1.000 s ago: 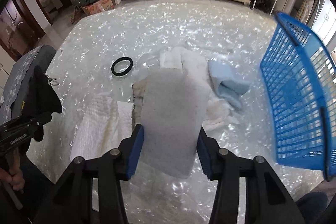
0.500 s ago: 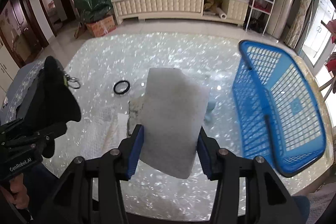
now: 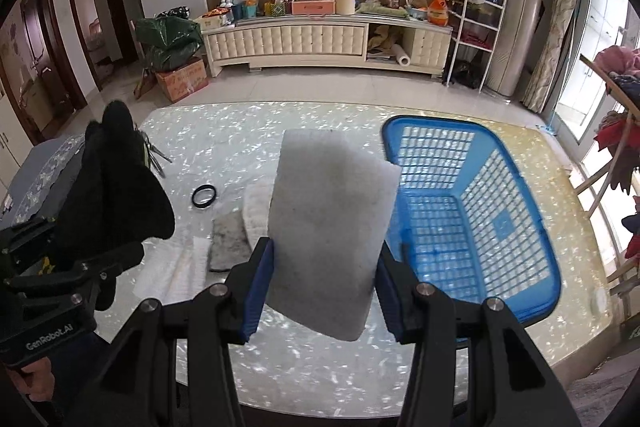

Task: Organize soft objects
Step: 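Grasp the black plush toy with the left tool while the right tool grasps the white sponge pad, then carry the white sponge pad over the blue basket and release it with the right tool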

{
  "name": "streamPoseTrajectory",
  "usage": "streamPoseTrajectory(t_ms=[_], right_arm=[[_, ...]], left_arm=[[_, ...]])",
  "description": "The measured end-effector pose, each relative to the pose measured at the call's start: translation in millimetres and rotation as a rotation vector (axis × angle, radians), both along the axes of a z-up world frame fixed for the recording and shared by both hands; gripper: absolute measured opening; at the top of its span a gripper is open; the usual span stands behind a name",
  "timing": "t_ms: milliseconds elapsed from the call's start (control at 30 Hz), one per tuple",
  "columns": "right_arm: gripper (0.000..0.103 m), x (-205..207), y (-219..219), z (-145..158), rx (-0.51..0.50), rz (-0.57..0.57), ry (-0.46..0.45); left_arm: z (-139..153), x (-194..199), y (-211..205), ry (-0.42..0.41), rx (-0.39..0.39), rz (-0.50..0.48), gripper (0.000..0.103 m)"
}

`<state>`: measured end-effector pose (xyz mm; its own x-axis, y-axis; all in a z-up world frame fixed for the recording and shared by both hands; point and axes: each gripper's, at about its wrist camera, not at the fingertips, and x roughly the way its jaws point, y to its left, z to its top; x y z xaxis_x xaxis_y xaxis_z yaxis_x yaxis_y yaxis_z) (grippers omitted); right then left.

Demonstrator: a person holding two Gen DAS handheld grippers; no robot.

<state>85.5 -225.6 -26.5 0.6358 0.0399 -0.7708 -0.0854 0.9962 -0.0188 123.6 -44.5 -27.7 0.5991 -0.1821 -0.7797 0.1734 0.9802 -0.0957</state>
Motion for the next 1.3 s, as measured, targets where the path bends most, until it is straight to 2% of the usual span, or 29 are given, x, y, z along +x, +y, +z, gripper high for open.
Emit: streamPoseTrajectory(t_ms=[200, 367, 533, 1000, 1300], right_arm=[[0.046, -3, -16, -2, -0.004, -0.04, -0.006], [0.046, 0, -36, -1, -0.032, -0.089, -0.003], [0.047, 16, -50, -11, -0.095, -0.112, 0.032], [0.047, 43, -72, -55, -0.134, -0.182, 0.151], [0.048, 45, -77, -63, -0.129, -0.184, 0.213]], left_arm=[[6, 12, -30, -0.031, 0.004, -0.055, 0.046], [0, 19, -48, -0.022, 0.0, -0.079, 0.046], [-5, 23, -60, -0.003, -0.009, -0.095, 0.046], [-17, 36, -59, 0.03, -0.019, -0.058, 0.047], [-35, 48, -59, 0.075, -0.015, -0.049, 0.047]])
